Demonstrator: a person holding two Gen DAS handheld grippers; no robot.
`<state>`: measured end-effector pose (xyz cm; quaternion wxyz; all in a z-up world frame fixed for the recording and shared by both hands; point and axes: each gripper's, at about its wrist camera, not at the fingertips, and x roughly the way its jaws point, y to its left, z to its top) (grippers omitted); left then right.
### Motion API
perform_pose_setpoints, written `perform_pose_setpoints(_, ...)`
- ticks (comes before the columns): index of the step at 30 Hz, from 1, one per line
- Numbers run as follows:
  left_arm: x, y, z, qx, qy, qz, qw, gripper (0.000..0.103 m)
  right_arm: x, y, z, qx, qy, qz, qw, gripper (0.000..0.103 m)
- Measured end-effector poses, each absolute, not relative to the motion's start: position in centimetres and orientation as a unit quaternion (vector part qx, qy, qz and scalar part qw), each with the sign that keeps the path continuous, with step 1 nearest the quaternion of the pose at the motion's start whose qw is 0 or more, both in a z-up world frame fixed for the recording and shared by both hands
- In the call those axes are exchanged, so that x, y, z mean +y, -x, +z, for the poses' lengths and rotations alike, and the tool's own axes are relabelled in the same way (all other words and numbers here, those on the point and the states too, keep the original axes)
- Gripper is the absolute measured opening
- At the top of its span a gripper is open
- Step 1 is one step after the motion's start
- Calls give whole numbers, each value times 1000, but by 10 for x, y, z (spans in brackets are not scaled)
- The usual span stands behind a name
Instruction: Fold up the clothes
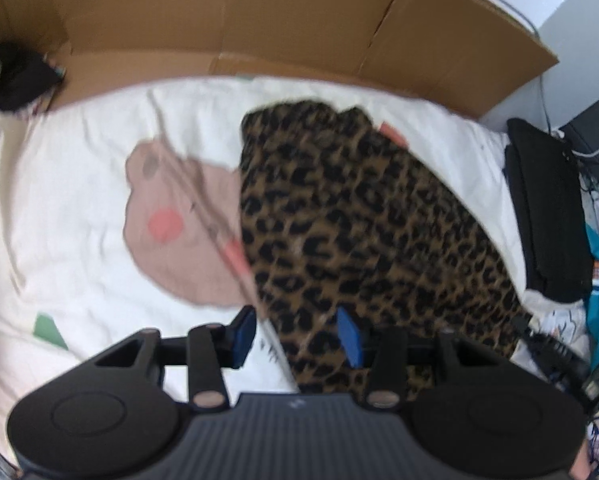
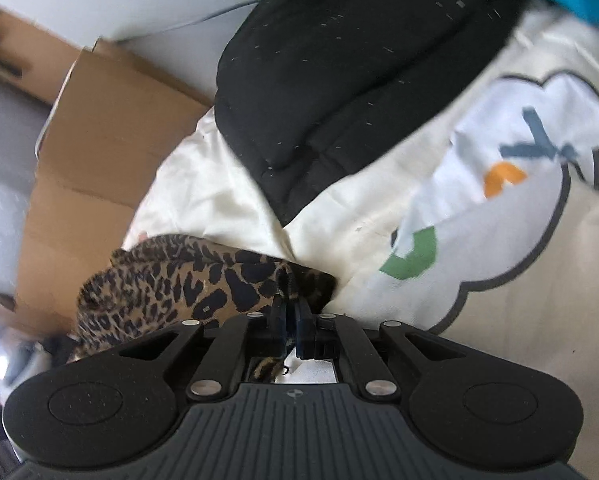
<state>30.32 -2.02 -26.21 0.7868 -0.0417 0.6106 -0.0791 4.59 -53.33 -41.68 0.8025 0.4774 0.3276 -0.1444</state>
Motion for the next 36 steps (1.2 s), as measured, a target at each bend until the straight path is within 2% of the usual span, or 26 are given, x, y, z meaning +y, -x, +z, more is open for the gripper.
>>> perform_pose_setpoints(12, -90, -350, -232, 606, 43, -36, 793, 48, -537, -43, -420, 319, -488, -135, 801, 12)
perform_pose_setpoints(18, -107, -389, -247, 597, 70, -15, 799, 47, -540, -49, -414, 334, -465, -118, 811, 14)
perform_pose_setpoints(27, -154, -462, -273, 595, 41, -32, 802, 46, -540, -45, -422, 307, -477, -127, 814, 17)
perform_pose_setpoints(31, -166, -476, -293, 603, 54, -32, 795, 38, -541, -41, -423, 313, -472, -113, 816, 16)
perform_pose_setpoints(36, -175, -484, -315, 616, 57, -30, 785, 37, -540, -42, -421, 319, -459, -108, 822, 16)
